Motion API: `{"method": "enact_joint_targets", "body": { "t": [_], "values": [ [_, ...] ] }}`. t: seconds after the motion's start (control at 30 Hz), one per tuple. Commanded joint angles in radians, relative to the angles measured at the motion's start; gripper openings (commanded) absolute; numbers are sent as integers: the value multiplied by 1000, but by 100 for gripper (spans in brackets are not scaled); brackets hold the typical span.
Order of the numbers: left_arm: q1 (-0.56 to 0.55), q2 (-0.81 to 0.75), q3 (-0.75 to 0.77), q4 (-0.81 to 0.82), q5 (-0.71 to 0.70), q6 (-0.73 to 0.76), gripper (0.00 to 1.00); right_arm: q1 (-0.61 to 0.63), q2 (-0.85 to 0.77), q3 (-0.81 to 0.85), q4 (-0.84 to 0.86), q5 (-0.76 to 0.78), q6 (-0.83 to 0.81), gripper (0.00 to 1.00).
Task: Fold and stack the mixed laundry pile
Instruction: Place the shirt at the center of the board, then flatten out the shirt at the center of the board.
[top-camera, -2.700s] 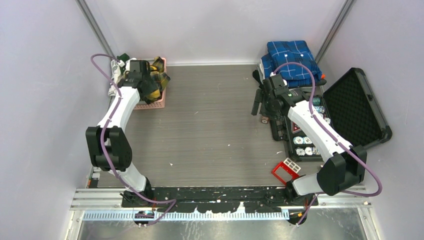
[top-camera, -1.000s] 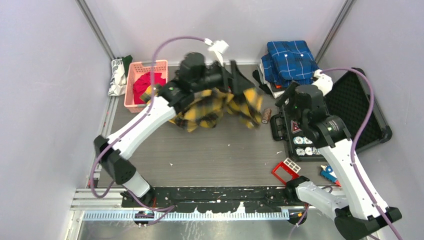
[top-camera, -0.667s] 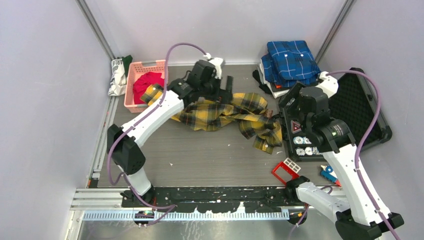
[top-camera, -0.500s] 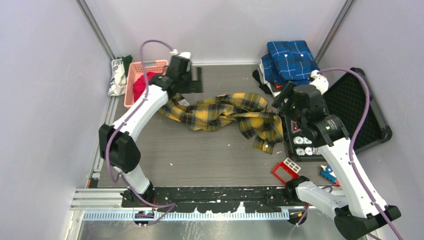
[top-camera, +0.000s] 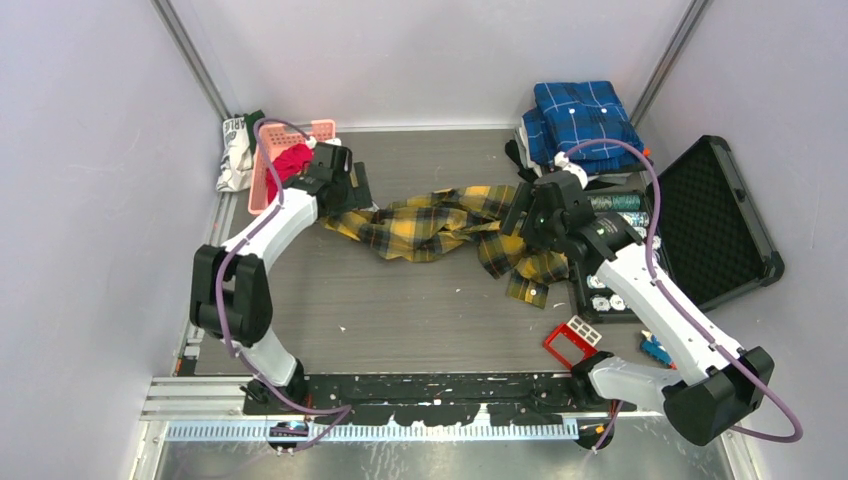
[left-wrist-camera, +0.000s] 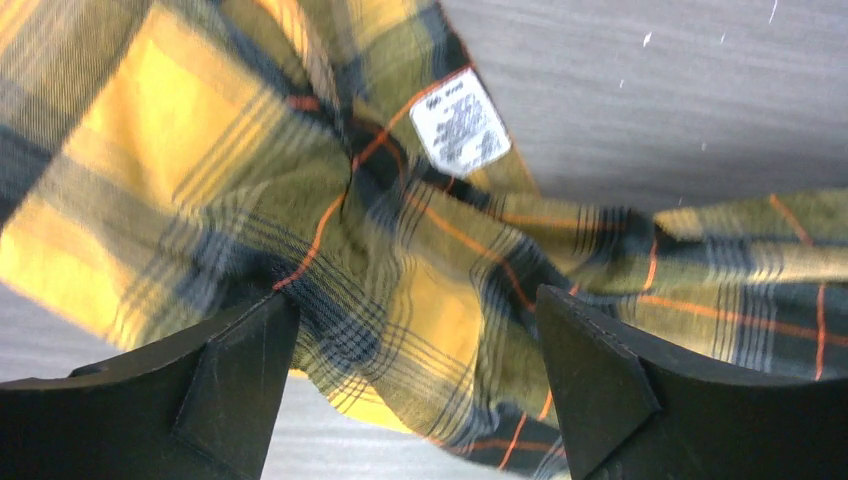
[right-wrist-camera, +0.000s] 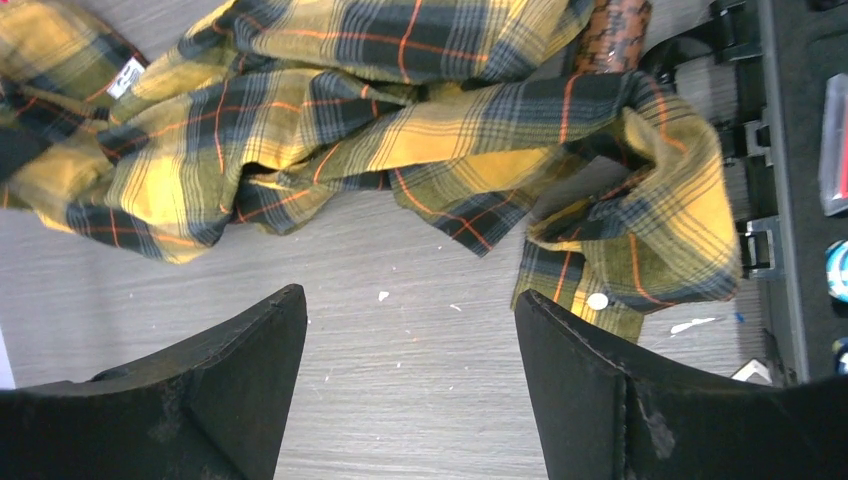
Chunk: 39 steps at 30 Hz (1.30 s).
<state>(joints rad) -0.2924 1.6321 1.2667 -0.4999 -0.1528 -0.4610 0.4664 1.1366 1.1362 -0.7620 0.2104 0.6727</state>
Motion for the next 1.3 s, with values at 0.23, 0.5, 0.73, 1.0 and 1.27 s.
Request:
{"method": "enact_joint_targets", "body": {
  "t": [0.23, 0.5, 0.73, 1.0, 1.27],
  "values": [
    [21, 278, 357, 92, 42, 13, 73, 60, 5, -27, 44, 18, 42, 80],
    [84, 540, 563, -41, 54, 19, 70, 74, 22, -31, 43, 21, 40, 77],
    [174, 621, 618, -72, 18, 19, 71, 81, 24, -42, 44, 21, 42, 76],
    [349, 722, 770, -134, 9, -21, 71, 87, 27, -53, 53, 17, 44, 76],
    [407, 626, 762, -113, 42, -18, 84, 90, 11, -44, 32, 30, 33, 76]
  ]
}}
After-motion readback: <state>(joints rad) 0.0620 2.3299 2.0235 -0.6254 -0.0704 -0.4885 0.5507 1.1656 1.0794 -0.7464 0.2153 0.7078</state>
